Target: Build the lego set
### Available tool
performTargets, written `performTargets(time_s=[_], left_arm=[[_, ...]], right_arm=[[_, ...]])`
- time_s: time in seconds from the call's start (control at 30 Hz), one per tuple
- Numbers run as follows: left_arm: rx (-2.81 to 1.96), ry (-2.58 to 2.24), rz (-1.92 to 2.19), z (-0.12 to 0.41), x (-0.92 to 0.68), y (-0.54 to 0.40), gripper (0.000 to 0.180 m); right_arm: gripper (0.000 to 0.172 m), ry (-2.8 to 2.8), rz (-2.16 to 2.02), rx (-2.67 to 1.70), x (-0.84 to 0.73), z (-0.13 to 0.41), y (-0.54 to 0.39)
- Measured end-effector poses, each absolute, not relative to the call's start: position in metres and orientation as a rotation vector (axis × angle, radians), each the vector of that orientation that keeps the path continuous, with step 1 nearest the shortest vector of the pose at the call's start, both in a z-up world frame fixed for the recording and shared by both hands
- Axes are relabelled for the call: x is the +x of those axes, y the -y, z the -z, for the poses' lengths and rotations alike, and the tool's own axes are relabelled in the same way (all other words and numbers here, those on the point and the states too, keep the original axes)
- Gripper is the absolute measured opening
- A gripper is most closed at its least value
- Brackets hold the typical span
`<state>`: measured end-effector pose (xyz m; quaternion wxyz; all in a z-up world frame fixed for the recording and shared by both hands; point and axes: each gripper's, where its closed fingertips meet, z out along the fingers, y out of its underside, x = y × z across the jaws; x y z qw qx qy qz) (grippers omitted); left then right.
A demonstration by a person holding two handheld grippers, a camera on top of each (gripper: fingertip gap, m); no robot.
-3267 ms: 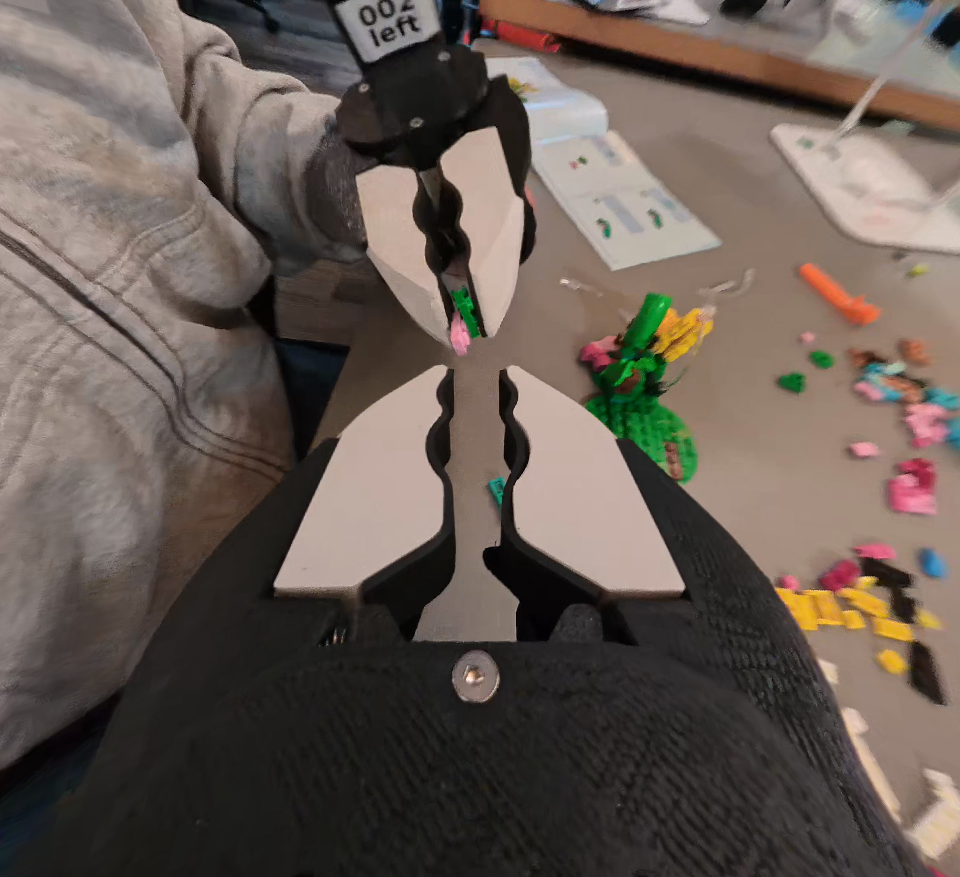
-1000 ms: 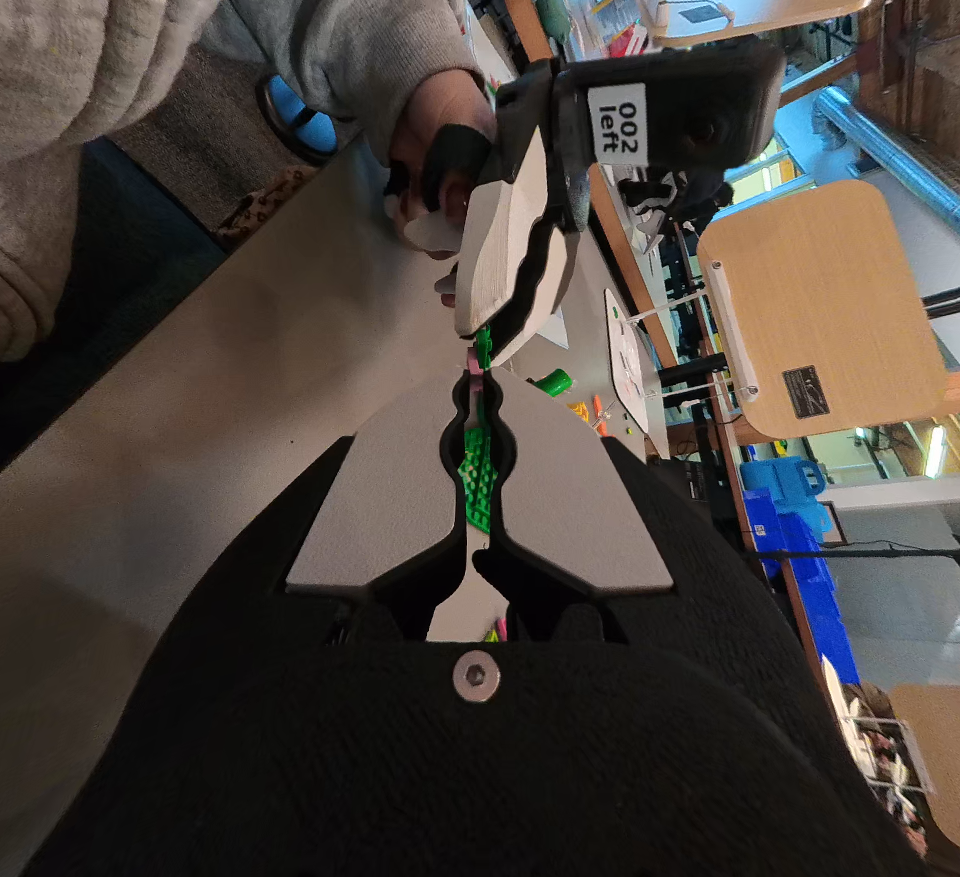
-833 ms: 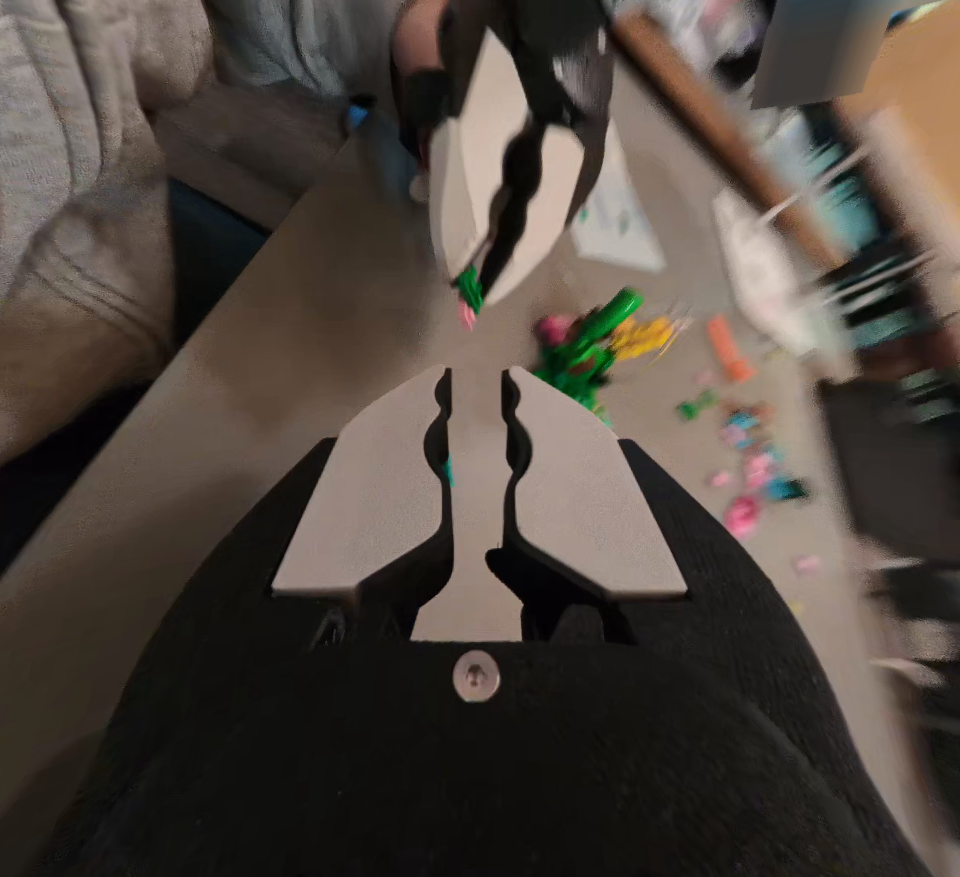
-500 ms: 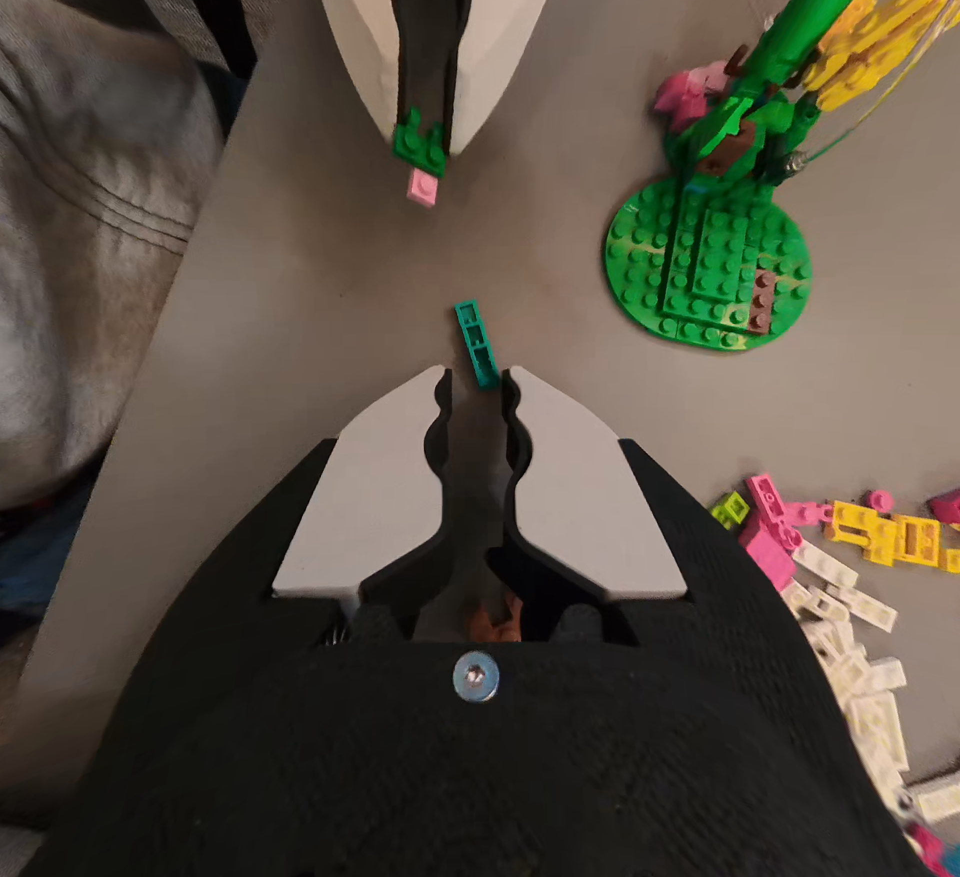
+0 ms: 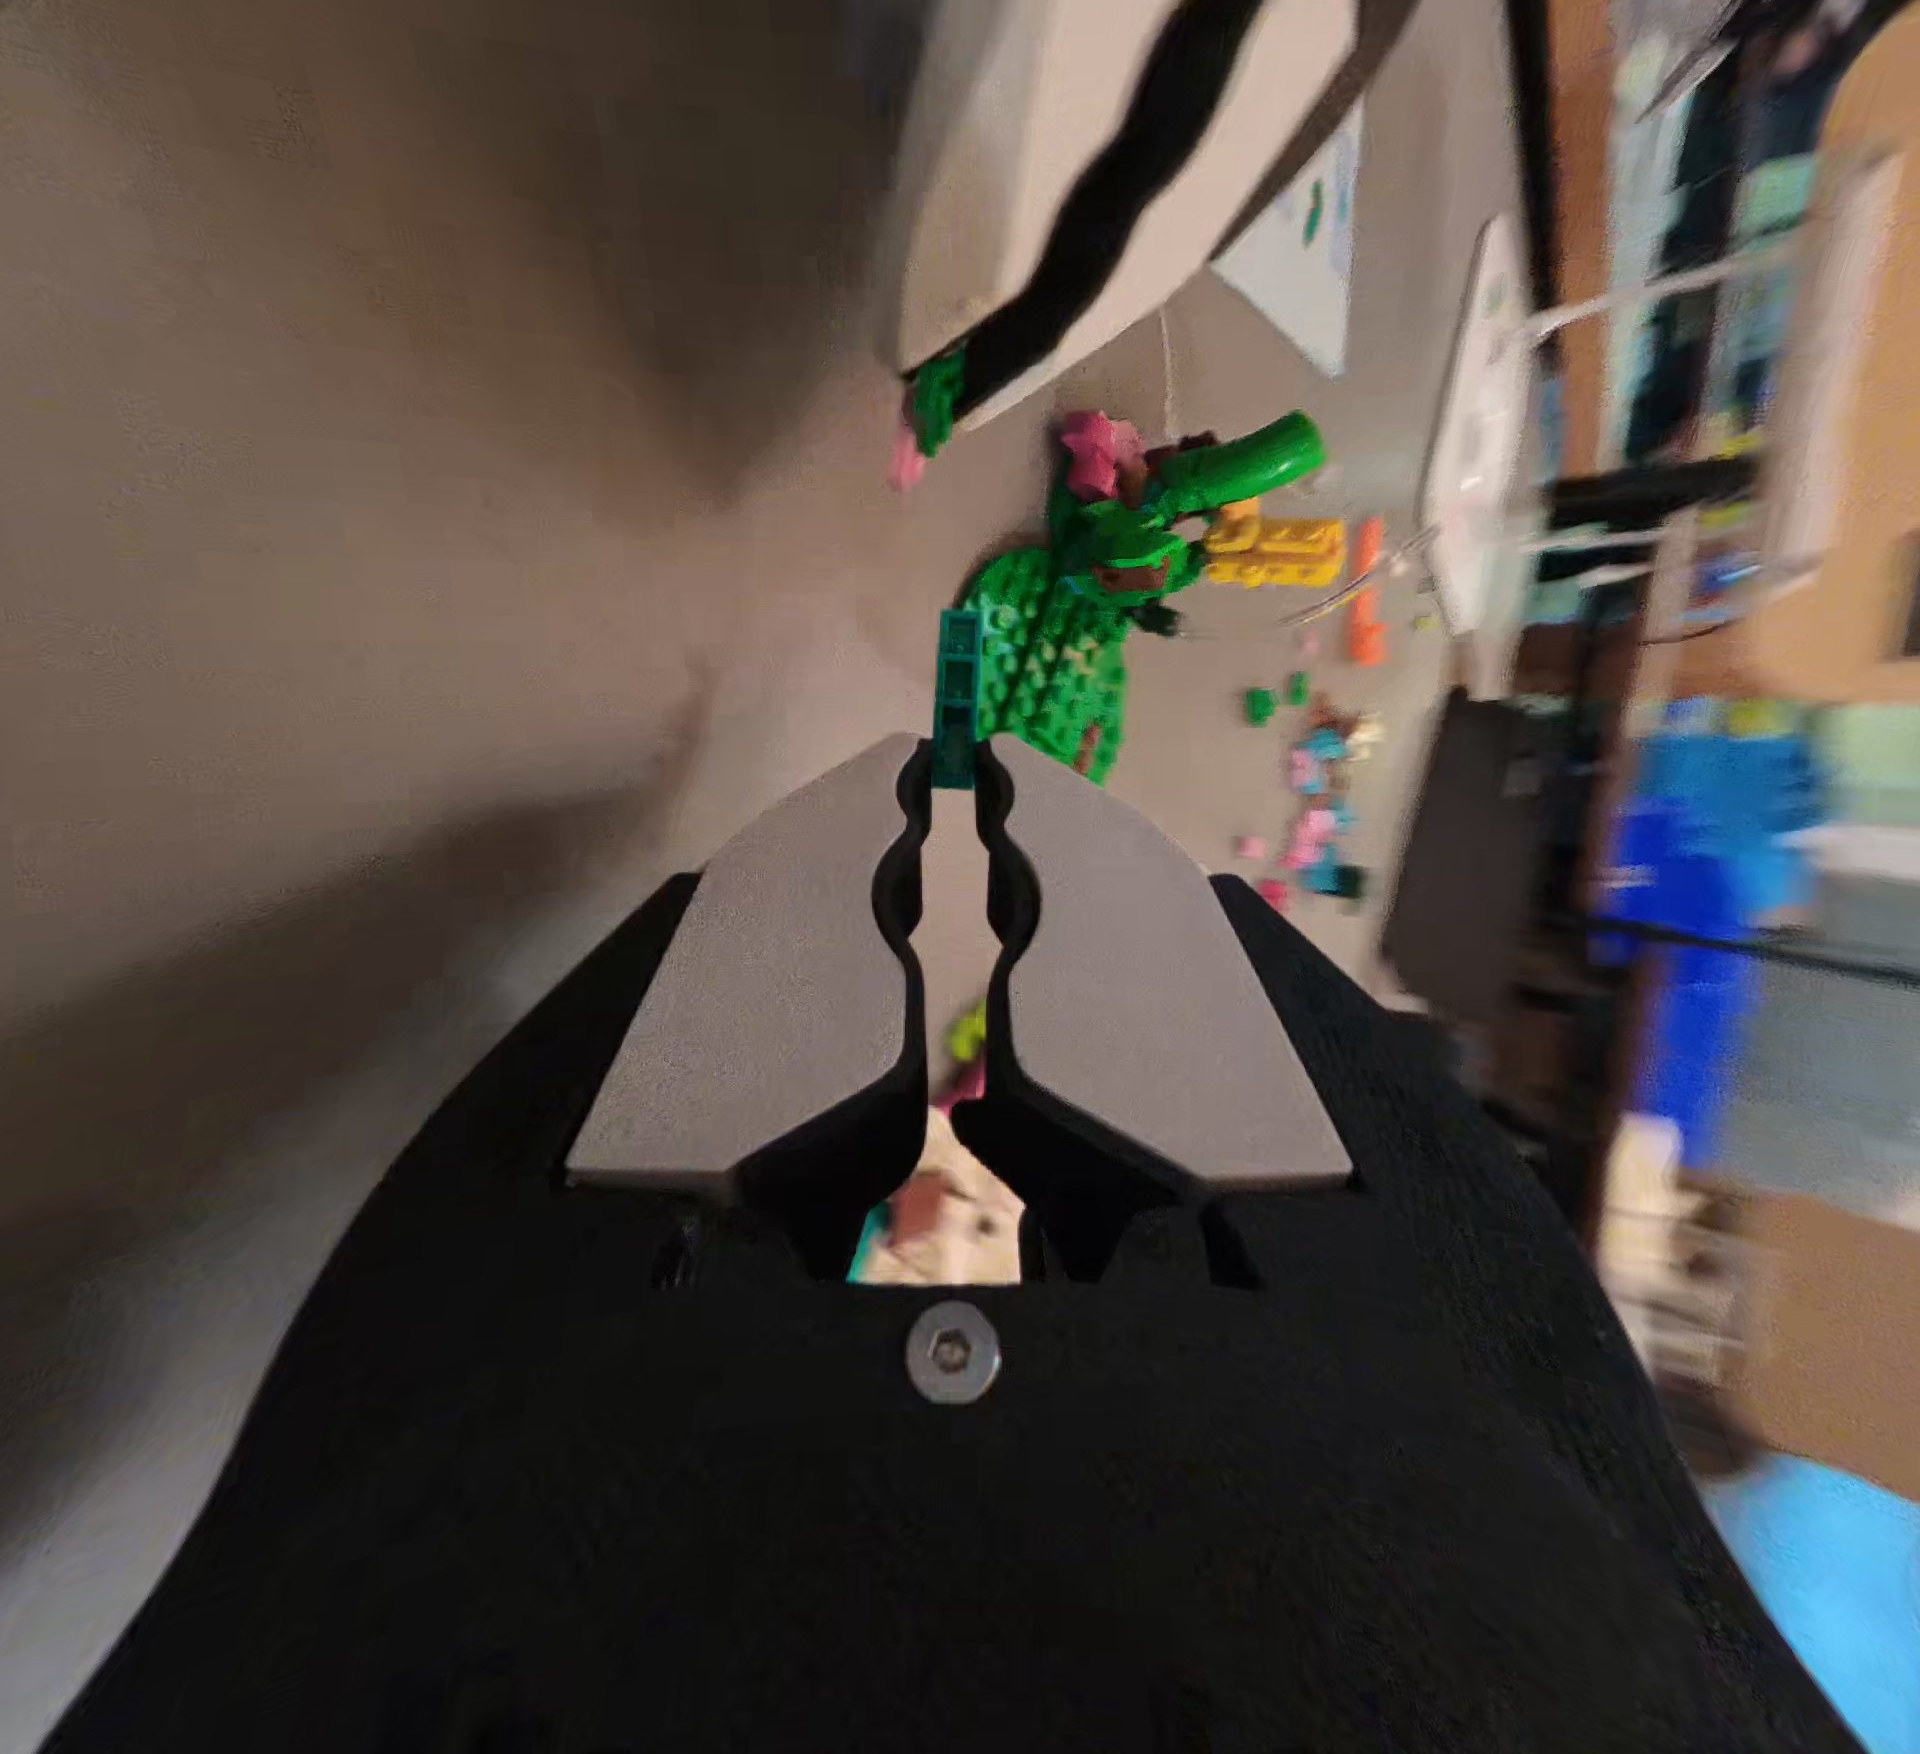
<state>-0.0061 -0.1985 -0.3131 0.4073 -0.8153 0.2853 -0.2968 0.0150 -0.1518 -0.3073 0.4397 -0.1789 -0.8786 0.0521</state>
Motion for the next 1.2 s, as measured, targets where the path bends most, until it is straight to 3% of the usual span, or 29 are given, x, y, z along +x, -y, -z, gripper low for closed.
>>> performTargets(time_s=[0.03, 0.2, 0.4, 0.73, 0.8, 0.9, 1.0, 1.1, 1.2], left_arm=[[-2.063, -0.710, 0.747, 0.313, -0.007, 0.198, 0.012], [-2.084, -0.719, 0.732, 0.316, -0.006, 0.198, 0.012], [-2.082, -0.732, 0.734, 0.314, -0.003, 0.200, 0.012], [-2.075, -0.755, 0.750, 0.312, 0.003, 0.204, 0.012], [-2.074, -0.759, 0.748, 0.312, 0.004, 0.204, 0.012], [-2.066, -0.758, 0.743, 0.310, 0.004, 0.205, 0.012], [-2.055, -0.753, 0.741, 0.308, 0.002, 0.205, 0.012], [-2.056, -0.752, 0.749, 0.309, 0.003, 0.205, 0.012], [-2.058, -0.766, 0.755, 0.310, 0.005, 0.206, 0.012]], right_arm=[[0.006, 2.177, -0.012, -0.335, 0.016, 0.308, 0.150], [0.006, 2.322, 0.559, 0.042, 0.034, 0.326, 0.129], [0.005, 2.325, 0.878, 0.319, 0.043, 0.310, 0.115], [0.008, 2.350, 0.705, 0.562, 0.067, 0.329, 0.156], [0.019, 2.370, 0.641, 0.555, 0.071, 0.334, 0.162], [0.031, 2.415, 0.504, 0.268, 0.074, 0.325, 0.152], [0.024, 2.369, 0.162, -0.441, 0.071, 0.303, 0.139], [0.023, 2.216, -0.479, -1.290, 0.067, 0.296, 0.159], [0.022, 2.000, -0.703, -1.582, 0.061, 0.300, 0.161]])
